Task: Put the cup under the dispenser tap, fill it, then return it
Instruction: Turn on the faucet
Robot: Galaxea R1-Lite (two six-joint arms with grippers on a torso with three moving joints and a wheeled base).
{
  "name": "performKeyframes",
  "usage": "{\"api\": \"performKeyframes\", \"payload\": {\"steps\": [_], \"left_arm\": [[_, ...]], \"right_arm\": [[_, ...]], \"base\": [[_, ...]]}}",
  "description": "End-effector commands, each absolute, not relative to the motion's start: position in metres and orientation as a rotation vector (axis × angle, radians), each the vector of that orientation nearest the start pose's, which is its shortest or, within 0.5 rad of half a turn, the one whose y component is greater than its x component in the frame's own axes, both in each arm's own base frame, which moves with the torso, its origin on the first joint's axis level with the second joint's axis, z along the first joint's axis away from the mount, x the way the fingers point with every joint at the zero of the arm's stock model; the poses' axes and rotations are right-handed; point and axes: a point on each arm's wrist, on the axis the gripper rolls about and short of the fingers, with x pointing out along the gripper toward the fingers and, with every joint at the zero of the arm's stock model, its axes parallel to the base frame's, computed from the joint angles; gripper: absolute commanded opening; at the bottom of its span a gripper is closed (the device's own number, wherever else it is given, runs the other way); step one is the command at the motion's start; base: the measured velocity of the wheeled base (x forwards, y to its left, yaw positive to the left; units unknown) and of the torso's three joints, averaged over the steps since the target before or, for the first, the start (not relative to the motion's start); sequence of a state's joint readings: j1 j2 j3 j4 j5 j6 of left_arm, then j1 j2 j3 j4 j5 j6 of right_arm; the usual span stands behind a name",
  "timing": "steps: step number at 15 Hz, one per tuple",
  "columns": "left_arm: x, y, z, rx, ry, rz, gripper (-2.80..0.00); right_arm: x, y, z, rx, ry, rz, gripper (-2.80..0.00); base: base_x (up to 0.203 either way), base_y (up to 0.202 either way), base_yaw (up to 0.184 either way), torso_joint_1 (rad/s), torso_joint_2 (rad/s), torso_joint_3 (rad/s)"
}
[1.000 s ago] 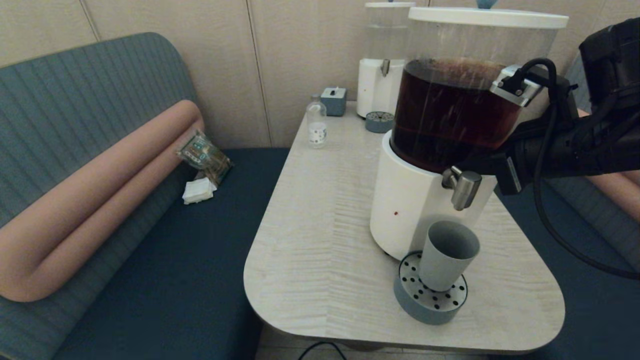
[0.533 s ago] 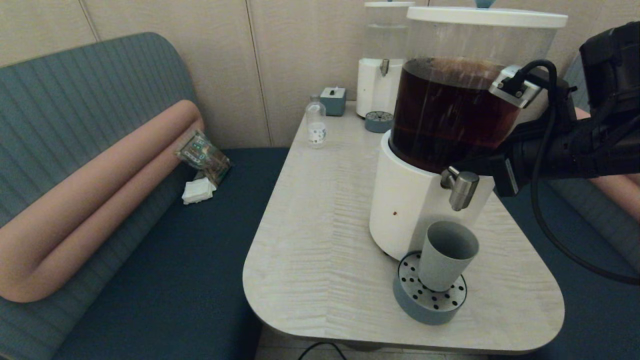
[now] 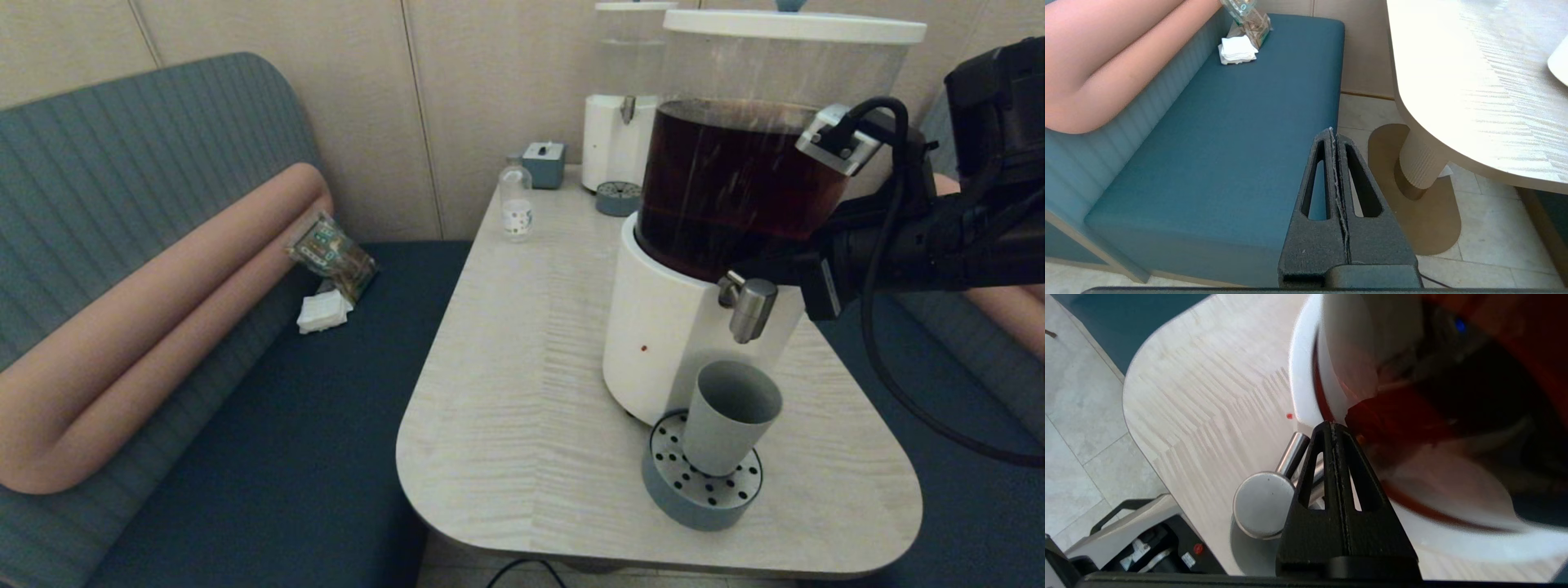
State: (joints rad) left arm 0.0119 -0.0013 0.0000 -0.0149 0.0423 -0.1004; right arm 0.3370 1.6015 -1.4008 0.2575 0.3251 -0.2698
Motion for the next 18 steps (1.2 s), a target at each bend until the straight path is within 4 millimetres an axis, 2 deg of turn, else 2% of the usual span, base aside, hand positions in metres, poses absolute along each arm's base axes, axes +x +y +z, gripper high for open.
{"api": "performKeyframes", "payload": {"steps": [1, 18], "left_arm": [[-0.023, 0.001, 0.077, -0.101, -0.017, 0.054, -2.8], [-0.023, 0.001, 0.077, -0.101, -0.017, 0.054, -2.8]], "right_arm": [[0.267, 0.101, 0.295, -0.26, 0.364, 0.708, -2.8], [0.256, 0.097, 0.295, -0.269, 0.351, 0.725, -2.8]], "base": [[0.0, 0.0, 0.0, 0.0, 0.0, 0.0], [0.0, 0.0, 0.0, 0.0, 0.0, 0.0]]}}
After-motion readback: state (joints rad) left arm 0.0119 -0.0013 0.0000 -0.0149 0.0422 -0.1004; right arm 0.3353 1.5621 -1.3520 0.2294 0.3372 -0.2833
